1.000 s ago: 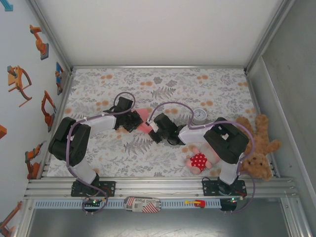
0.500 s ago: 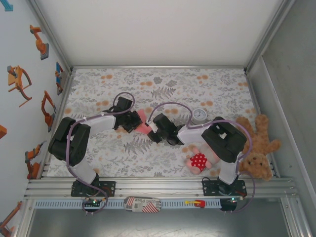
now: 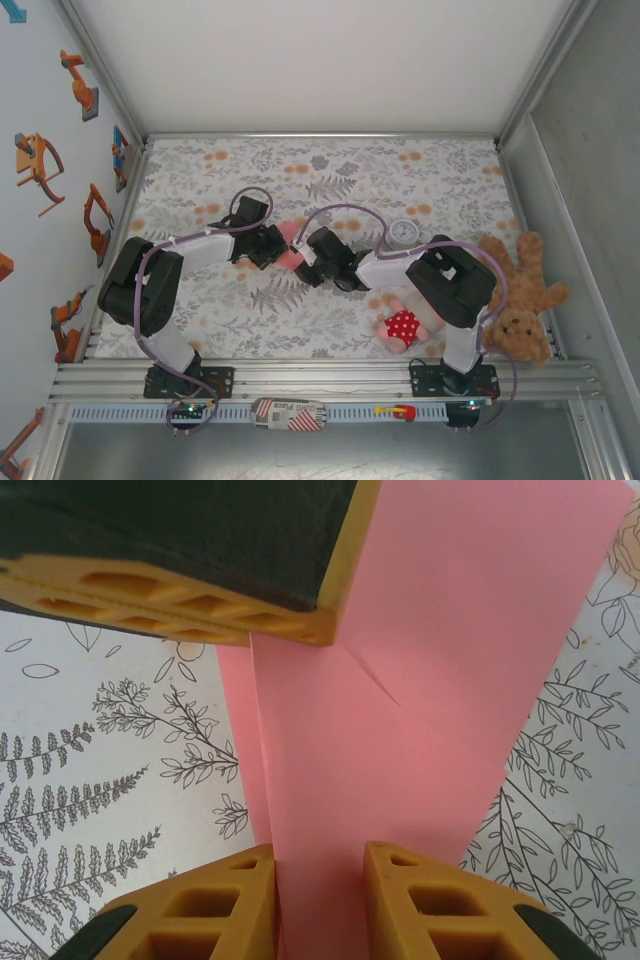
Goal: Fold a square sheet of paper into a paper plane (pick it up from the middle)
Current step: Fourth fold the wing at the center of the table.
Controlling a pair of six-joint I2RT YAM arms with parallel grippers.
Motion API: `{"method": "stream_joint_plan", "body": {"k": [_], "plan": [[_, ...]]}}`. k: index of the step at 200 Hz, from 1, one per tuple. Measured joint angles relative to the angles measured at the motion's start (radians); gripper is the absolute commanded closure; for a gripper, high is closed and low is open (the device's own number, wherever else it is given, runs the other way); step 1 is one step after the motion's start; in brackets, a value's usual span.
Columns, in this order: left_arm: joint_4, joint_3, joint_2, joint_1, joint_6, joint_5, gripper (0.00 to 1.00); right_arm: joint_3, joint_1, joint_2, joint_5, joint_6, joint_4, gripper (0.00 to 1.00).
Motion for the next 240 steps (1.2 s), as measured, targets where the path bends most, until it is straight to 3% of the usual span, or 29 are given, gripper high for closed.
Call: {"method": "stream_joint_plan", "body": {"k": [98, 171, 240], "plan": [[-0.033, 0.005, -0.021, 0.031, 0.011, 0.003, 0.8, 0.002, 0.001, 0.008, -0.01, -0.002, 0.001, 0.96], [-0.143, 0.005, -0.202, 0.152, 0.077, -0.054, 0.65, 0.002, -0.002, 0.008, -0.09, 0.026, -0.014, 1.0], [-0.056, -0.158, -0.321, 0.159, 0.075, -0.051, 0.63, 0.002, -0.066, 0.008, -0.228, 0.141, -0.011, 1.0]]}}
